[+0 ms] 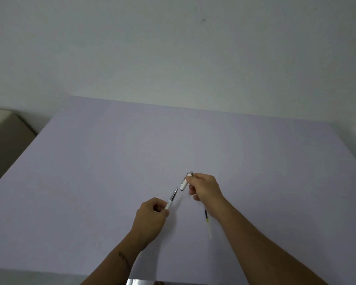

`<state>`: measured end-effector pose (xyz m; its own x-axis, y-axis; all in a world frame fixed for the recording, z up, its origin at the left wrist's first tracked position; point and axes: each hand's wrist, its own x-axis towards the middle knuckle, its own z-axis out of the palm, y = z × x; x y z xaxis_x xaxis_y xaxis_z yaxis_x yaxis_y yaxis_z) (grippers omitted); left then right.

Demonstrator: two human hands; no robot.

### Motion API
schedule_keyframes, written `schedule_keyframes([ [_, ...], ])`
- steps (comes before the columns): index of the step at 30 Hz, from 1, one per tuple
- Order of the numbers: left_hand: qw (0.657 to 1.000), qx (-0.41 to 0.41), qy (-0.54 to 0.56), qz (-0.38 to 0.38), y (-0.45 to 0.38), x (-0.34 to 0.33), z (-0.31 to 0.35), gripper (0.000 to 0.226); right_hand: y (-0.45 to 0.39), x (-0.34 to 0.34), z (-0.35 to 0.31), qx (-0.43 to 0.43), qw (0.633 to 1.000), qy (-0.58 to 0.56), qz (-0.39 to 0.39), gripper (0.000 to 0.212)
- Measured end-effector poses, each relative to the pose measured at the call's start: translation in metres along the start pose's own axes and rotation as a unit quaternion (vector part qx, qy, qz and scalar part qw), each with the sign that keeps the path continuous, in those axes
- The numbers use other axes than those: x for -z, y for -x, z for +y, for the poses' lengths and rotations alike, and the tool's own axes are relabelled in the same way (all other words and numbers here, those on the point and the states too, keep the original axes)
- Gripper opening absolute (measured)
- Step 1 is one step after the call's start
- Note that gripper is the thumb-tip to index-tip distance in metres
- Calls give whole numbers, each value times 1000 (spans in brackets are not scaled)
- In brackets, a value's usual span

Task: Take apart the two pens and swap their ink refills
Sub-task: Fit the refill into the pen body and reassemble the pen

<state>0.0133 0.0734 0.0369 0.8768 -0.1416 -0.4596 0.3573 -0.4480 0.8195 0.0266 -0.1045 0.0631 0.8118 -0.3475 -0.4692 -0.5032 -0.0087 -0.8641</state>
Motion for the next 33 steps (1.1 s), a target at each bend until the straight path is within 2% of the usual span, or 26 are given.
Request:
schedule_keyframes([
  [5, 1000, -16, -9, -10, 4, -2, 5, 12, 10, 1, 0, 1, 999, -42, 9, 24],
  [17, 1000, -25, -11, -12, 8, -3, 10, 8, 15, 6, 1, 10, 995, -80, 57, 24],
  [25, 998, -55, -10, -8, 11, -7, 23, 11, 24, 4, 2, -6, 999, -46, -10, 25],
  [33, 997, -76, 0, 15, 3, -6, 48, 11, 26, 10, -7, 11, 998, -65, 10, 29],
])
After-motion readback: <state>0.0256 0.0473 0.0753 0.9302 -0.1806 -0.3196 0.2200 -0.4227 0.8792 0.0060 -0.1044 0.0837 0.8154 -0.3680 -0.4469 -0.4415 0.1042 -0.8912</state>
